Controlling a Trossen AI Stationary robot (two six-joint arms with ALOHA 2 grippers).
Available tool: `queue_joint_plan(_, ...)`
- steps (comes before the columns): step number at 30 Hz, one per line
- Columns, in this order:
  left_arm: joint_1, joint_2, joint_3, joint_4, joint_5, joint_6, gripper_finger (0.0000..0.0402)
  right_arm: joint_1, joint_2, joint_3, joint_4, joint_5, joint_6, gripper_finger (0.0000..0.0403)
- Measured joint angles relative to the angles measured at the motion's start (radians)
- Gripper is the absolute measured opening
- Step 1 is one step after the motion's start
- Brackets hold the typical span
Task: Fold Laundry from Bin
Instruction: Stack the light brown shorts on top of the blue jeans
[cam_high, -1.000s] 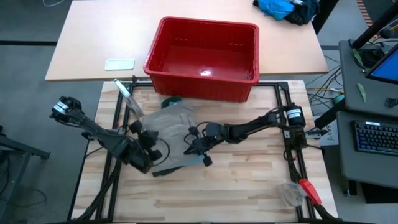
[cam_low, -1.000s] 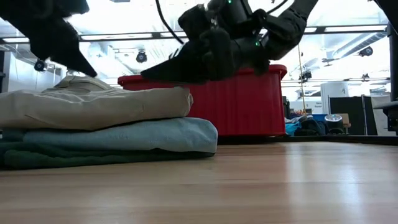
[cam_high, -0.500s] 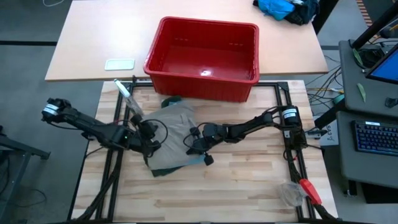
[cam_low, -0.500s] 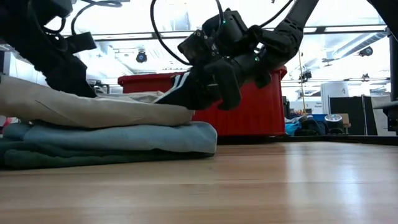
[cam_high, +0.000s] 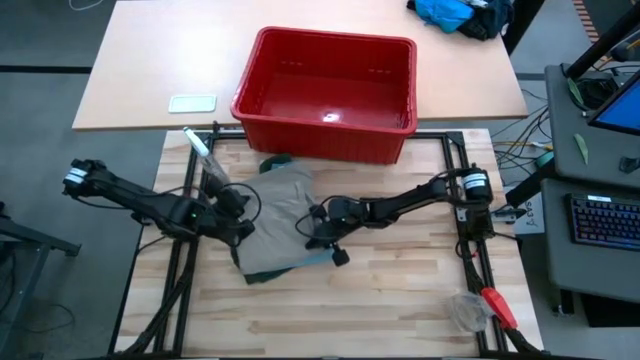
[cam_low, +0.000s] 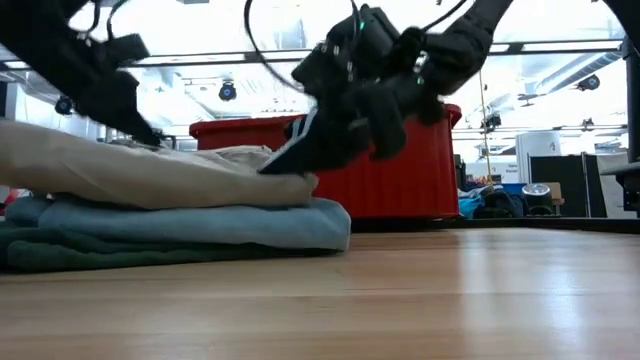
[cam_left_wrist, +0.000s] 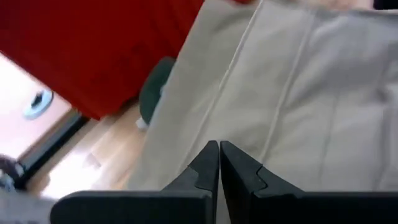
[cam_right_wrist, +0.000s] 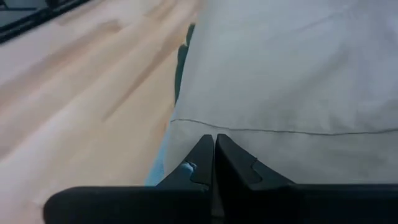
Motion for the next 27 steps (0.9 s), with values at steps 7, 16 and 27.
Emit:
queue_joint_plan(7,-0.044,-0.010,0.093,0.008,0.292,0.236,0.0000,-0.004,-0.116,0.002,-0.011,0.087,0.013,0.0009)
queue_joint_plan(16,-0.221,0.007,-0.035,0.266,0.545,0.196,0.0000,-0.129,-0.067,0.067,0.093,0.132,0.077,0.0009)
queue_joint_plan(27,-0.287,0.071,-0.147,0.321,0.524,-0.016,0.0000,-0.149,0.107,0.214,0.102,0.370,0.092,0.0009)
